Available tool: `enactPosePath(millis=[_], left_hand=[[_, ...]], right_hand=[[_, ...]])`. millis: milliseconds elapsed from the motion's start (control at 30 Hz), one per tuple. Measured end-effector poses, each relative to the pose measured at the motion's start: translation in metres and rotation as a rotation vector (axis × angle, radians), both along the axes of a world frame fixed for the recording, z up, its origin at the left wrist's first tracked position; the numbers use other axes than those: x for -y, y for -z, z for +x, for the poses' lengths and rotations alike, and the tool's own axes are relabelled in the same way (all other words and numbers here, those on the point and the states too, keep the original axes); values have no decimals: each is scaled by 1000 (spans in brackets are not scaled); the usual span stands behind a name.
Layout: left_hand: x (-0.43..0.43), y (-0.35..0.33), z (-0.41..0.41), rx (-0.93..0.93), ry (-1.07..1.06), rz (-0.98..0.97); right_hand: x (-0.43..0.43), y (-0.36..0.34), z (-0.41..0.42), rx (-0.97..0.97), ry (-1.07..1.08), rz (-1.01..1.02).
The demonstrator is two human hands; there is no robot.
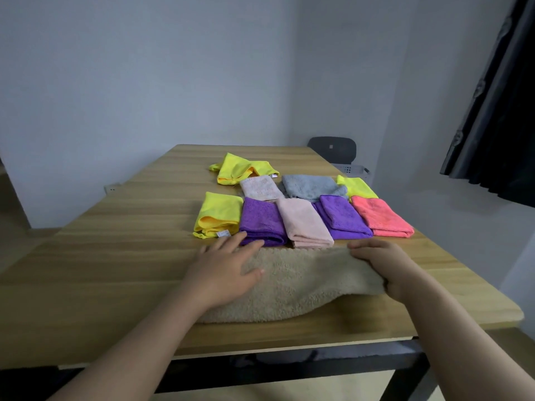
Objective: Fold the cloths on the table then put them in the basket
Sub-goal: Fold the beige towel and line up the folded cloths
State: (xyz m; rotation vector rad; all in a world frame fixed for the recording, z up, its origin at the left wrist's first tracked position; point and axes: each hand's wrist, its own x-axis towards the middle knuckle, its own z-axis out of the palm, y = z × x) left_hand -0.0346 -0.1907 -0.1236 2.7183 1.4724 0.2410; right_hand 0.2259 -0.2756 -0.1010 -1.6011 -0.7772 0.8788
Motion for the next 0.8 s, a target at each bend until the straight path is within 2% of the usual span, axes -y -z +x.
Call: enactPosePath(millis=[167,233,267,367,400,467,600,667,733,800], left_hand=[[-5,6,-30,-144,69,-135],[-4,17,-37,-7,86,-111],[-5,18,-38,185,77,-120],[-10,15,-37,1075,-57,-350],[-13,12,-38,1288,-122,-399],[-17,11,-41,1459,-215,-452],[-20,19,-43,1341,-234,-305],[-20,19,-42,1297,-224,-282],[-20,17,-41,1267,-208,-302],[-20,17,-44,1130,-163,-323]], right_hand=[[-11,-27,-26,-165,-163,98],[-21,-37,-48,-155,-254,99],[-26,-41,-60,-143,-304,100],[-42,-41,-101,-97,-436,82],[-47,-39,-115,-82,-462,64],[-56,-32,-142,-52,-513,16],[-60,-11,-170,-55,-602,-84],[-60,-6,-170,-81,-534,-56],[-62,-1,-164,100,-392,12],[-64,6,-158,421,-291,37]])
